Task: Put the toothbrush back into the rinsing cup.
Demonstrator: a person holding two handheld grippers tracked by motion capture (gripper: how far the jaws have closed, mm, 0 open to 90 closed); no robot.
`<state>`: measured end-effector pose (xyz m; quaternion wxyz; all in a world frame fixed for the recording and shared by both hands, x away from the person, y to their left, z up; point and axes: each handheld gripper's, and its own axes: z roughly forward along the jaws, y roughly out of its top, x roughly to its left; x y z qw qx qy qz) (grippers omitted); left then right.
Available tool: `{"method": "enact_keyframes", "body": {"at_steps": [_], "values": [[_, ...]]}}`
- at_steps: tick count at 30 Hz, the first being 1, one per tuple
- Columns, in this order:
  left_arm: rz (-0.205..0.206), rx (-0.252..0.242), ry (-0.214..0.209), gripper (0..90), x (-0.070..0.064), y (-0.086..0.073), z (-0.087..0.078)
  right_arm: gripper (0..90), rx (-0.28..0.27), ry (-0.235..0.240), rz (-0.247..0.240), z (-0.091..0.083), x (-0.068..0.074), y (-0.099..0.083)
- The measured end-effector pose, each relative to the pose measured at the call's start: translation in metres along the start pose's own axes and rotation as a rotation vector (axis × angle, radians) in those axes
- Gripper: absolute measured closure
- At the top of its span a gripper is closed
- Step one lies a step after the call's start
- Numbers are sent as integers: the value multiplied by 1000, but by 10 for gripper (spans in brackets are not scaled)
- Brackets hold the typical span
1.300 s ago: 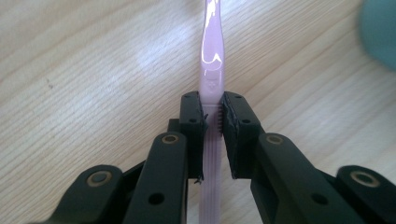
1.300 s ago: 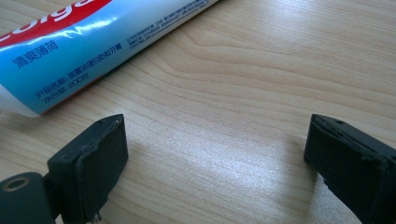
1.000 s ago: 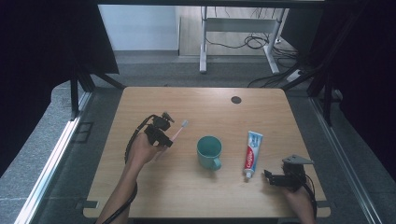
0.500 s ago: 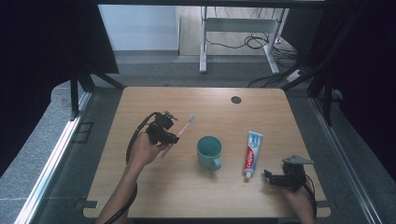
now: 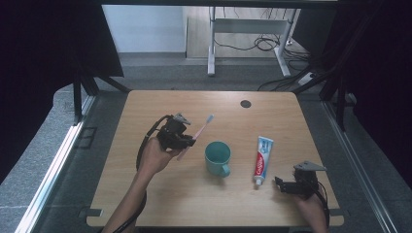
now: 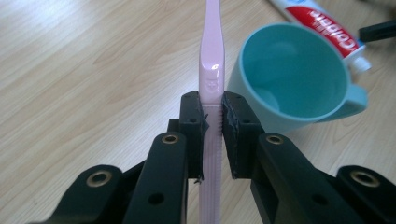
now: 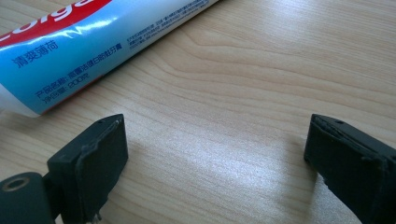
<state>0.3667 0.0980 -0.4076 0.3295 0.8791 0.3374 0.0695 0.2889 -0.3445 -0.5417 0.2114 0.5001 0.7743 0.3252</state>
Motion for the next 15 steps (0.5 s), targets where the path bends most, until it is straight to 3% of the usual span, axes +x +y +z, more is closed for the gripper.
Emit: {"method": "enact_keyframes", "body": {"at_steps": [4, 15], "values": [[20, -24, -8, 789, -2, 3, -1, 56, 0, 0, 0, 0, 0, 0], [27, -79, -34, 789, -11, 11, -2, 56, 1, 1, -1, 0, 0, 0]]}}
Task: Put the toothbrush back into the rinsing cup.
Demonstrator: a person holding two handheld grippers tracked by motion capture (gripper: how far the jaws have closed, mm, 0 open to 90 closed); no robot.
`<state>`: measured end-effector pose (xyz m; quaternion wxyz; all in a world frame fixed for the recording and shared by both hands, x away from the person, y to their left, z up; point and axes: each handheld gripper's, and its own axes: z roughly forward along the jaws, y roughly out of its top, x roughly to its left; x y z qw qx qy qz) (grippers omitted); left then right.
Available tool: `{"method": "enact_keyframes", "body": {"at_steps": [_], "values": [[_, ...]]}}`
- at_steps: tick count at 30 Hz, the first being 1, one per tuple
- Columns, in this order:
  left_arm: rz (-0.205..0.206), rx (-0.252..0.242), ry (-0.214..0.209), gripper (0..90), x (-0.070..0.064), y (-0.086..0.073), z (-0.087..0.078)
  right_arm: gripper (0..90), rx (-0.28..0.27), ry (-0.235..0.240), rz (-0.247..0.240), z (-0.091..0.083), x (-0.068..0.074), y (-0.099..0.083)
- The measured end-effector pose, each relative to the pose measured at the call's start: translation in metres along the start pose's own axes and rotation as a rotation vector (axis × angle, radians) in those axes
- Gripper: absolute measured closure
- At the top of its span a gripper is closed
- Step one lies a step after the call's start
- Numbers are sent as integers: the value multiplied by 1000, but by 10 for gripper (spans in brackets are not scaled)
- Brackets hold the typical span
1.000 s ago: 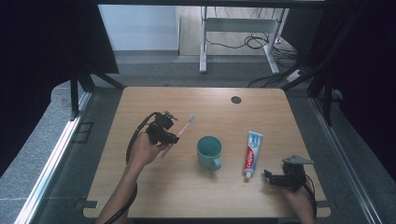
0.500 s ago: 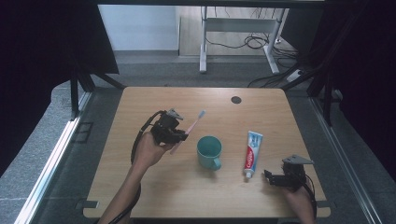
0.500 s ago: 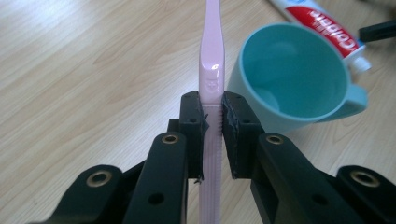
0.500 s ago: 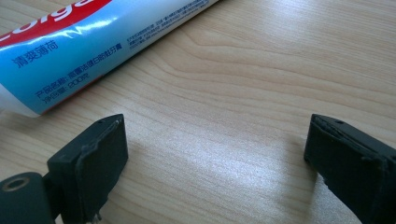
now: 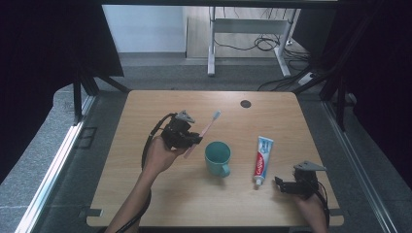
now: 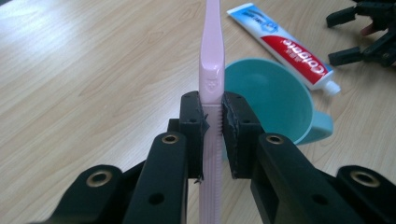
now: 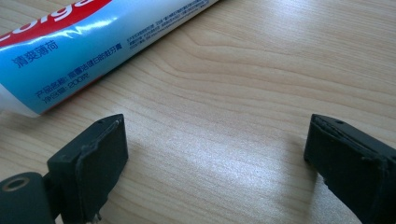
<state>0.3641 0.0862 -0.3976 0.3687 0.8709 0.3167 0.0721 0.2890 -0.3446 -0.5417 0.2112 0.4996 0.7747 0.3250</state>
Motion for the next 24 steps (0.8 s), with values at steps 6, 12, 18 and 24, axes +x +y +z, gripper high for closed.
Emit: {"method": "enact_keyframes", "body": {"at_steps": [6, 12, 18, 24], "values": [[21, -25, -11, 789, -5, 7, 2, 56, 0, 0, 0, 0, 0, 0], [27, -61, -21, 789, -11, 13, 4, 56, 0, 0, 0, 0, 0, 0], [36, -86, -28, 789, -15, 18, 7, 56, 0, 0, 0, 0, 0, 0], [46, -118, -36, 789, -20, 24, 12, 56, 0, 0, 0, 0, 0, 0]]}}
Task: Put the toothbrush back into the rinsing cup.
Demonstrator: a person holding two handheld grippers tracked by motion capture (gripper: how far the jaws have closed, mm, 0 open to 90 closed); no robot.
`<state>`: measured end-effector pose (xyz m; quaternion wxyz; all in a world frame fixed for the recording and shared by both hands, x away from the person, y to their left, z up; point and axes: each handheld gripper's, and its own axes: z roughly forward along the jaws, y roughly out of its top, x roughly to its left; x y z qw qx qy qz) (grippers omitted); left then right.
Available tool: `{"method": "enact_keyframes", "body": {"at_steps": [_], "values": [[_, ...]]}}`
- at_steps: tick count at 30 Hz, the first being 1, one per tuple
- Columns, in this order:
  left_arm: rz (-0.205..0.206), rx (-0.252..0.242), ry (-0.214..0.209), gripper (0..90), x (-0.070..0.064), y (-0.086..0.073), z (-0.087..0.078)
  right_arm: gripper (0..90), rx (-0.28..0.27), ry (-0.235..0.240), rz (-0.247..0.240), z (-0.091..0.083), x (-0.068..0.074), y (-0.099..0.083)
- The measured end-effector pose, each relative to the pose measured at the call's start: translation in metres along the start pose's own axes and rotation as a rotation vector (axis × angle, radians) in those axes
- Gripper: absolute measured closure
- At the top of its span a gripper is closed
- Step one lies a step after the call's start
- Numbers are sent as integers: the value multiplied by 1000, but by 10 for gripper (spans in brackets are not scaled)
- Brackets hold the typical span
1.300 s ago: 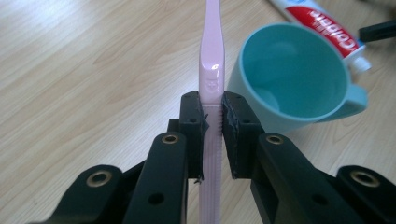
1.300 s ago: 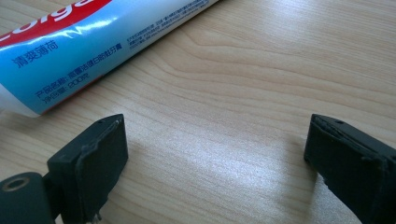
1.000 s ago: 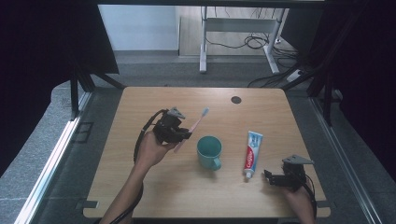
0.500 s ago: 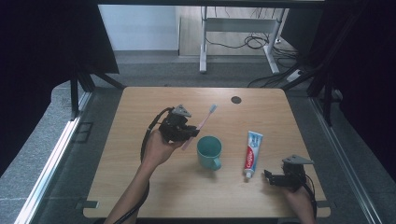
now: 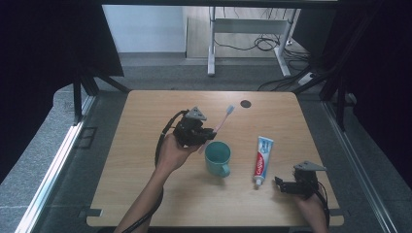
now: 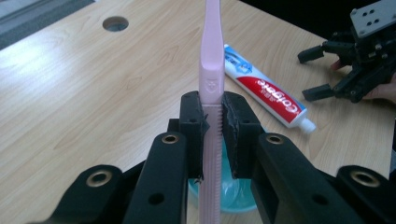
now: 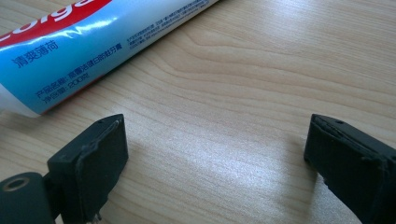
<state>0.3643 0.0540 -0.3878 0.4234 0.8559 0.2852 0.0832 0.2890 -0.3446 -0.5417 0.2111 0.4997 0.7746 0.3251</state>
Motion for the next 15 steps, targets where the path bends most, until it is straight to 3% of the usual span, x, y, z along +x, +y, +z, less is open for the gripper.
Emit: {"method": "enact_keyframes", "body": {"at_steps": [15], "values": [[13, -28, -15, 789, -8, 3, 22, 56, 0, 0, 0, 0, 0, 0]]}}
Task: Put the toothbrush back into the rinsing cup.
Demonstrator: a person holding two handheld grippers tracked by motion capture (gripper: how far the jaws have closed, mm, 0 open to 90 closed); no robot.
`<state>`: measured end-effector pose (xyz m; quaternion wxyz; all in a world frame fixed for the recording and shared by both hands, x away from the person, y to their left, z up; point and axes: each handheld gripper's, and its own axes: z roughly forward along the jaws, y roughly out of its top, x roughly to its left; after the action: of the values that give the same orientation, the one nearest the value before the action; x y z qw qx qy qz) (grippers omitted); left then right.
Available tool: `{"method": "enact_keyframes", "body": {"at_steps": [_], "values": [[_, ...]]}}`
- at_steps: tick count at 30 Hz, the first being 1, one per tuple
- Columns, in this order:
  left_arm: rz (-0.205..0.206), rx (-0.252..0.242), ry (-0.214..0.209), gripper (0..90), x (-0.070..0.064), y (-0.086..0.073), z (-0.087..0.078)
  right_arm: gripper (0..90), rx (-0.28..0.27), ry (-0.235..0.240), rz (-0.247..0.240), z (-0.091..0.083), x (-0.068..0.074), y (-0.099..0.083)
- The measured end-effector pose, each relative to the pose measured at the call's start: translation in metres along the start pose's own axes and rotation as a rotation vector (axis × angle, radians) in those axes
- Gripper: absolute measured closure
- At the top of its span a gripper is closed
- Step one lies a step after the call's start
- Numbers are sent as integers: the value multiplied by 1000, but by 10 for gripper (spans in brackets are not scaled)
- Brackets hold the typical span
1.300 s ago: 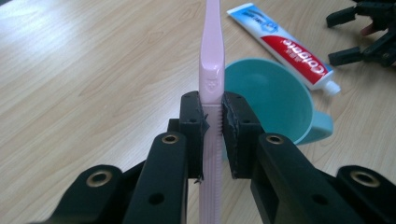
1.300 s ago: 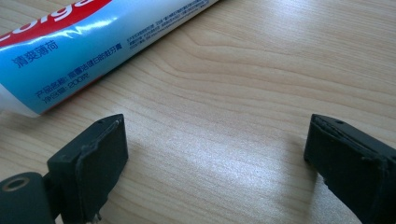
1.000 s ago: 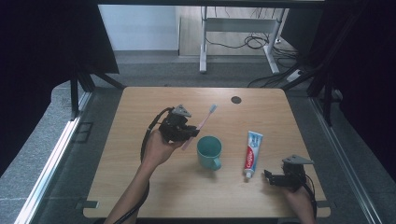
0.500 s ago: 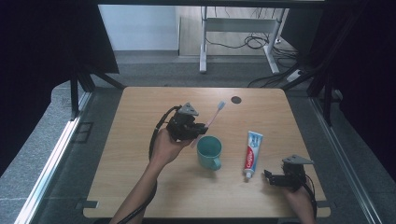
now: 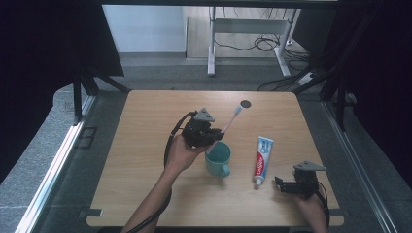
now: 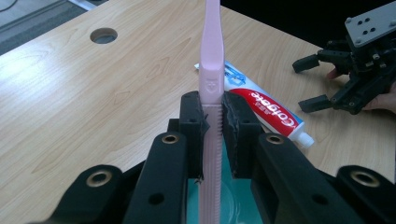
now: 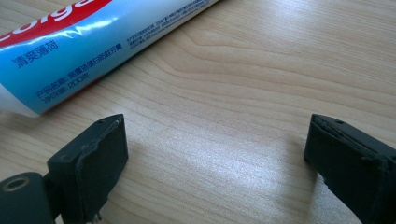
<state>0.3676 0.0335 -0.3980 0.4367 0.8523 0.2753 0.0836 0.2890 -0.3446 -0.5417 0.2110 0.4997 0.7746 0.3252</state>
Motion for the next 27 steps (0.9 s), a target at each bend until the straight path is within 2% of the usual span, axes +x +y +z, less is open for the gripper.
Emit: {"method": "enact_keyframes", "body": {"at_steps": [27], "values": [[-13, -20, -15, 789, -1, -25, 26, 56, 0, 0, 0, 0, 0, 0]]}}
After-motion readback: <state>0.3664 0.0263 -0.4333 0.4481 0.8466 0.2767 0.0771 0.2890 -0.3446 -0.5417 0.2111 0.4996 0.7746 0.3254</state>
